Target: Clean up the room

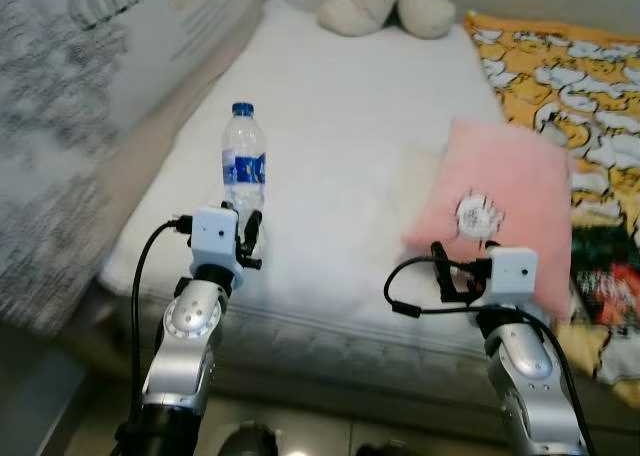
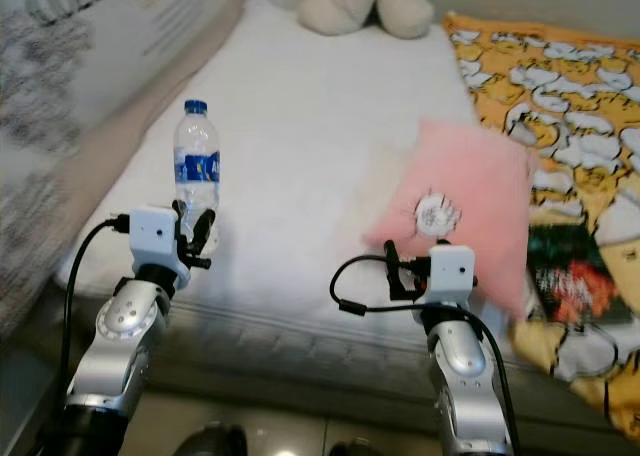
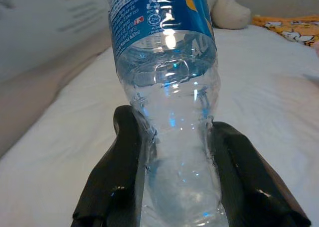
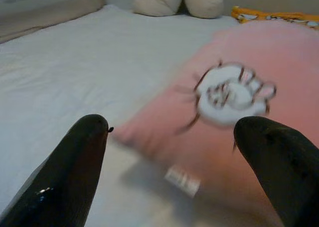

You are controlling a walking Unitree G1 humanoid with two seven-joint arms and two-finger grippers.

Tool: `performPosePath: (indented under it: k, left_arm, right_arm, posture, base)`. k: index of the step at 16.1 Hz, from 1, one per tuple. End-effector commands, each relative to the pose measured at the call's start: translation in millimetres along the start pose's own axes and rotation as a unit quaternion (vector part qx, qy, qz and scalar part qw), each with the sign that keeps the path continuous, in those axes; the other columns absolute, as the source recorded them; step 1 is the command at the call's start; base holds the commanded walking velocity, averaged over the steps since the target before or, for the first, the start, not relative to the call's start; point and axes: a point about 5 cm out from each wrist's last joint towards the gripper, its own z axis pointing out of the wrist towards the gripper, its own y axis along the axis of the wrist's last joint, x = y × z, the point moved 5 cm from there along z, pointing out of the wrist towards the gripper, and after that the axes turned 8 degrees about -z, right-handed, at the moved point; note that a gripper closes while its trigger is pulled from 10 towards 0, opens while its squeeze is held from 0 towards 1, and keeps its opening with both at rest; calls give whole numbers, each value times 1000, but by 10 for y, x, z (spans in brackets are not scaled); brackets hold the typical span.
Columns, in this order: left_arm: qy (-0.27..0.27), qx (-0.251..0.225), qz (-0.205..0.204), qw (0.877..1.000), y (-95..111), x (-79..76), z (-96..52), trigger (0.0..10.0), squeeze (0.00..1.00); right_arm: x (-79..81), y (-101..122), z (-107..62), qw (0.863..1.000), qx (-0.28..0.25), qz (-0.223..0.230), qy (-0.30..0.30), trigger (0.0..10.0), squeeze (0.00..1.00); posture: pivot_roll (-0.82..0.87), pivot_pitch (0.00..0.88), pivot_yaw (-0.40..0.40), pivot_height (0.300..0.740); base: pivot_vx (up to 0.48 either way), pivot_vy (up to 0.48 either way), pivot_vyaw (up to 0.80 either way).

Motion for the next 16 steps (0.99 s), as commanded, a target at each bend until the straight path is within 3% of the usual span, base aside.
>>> performPosePath:
  k: [1,4,7,16]
  left_arm:
    - [-8,-8,1,1000,51,-62,30,10000,0]
    - [-10,-12,1,1000,55,-81,37,10000,0]
    - [-31,-14,2,999,65,-148,34,10000,0]
    - [-48,-13,7,999,45,-220,14,10000,0]
  right_arm:
    - [-37,-9,-9,1000,4,6,-5,10000,0]
    - [-44,-20,-8,1000,7,4,-3,10000,0]
    - [-72,-31,-8,1000,10,1,-6,10000,0]
    - [-84,-75,-18,1000,17,1,-7,10000,0]
  posture:
    - [-77,0,-16,740]
    - [-75,0,-17,740]
    - [-76,0,-18,740]
    - [-76,0,-15,740]
  base:
    - [-428,0,0]
    - [-283,0,0]
    - [0,0,673]
    - [0,-480,603]
